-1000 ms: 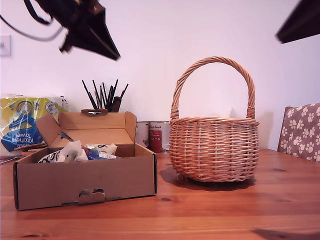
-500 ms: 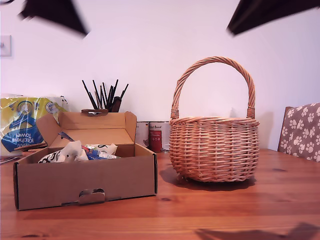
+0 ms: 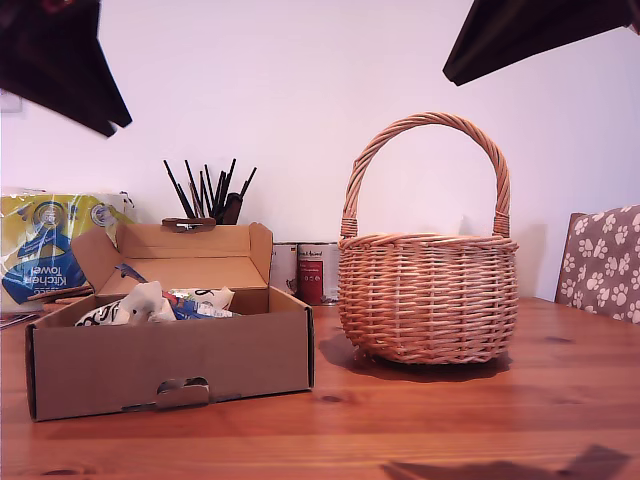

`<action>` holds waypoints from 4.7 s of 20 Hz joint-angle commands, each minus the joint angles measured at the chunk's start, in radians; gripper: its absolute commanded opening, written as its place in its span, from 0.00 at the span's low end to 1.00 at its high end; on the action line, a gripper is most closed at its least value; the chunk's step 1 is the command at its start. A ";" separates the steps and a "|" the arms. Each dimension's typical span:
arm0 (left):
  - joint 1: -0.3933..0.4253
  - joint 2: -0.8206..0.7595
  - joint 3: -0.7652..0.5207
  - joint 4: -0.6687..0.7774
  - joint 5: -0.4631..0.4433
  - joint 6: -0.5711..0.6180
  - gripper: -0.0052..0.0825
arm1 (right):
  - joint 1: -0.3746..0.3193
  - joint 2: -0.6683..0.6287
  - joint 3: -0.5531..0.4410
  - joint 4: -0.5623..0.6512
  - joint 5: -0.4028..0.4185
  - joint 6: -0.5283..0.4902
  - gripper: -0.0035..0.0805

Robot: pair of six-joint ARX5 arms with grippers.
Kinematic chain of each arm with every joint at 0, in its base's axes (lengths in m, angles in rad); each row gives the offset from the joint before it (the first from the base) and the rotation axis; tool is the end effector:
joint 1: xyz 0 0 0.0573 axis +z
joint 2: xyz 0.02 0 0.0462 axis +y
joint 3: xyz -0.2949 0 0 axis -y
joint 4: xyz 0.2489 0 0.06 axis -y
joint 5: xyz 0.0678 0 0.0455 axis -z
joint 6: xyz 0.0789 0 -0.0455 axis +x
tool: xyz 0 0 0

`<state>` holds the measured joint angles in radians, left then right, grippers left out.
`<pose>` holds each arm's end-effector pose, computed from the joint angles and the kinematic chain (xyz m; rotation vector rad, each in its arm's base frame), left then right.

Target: Move the bags of Easter eggs from the cardboard box on the left into the woven basket on the right side.

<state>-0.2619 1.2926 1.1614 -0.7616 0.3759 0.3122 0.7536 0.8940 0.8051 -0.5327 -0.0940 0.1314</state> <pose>0.2651 -0.1010 0.3040 0.2293 0.8043 -0.7296 0.1463 0.1474 0.2858 -0.0874 0.6570 0.7767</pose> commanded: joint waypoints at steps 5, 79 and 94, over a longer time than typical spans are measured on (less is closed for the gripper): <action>-0.057 0.154 0.002 0.074 -0.085 -0.210 0.95 | -0.001 -0.003 0.022 -0.007 0.000 -0.034 0.03; -0.512 0.645 0.039 1.255 -0.259 -0.200 0.21 | -0.001 -0.410 0.101 -0.406 0.340 -0.008 0.03; -0.539 0.546 0.256 0.666 -0.390 -0.200 0.03 | -0.001 -0.410 0.101 -0.407 0.329 -0.001 0.03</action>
<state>-0.7986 1.8931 1.4265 -0.0799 -0.0105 0.1093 0.7536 0.4896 0.8997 -0.9443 0.2356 0.1299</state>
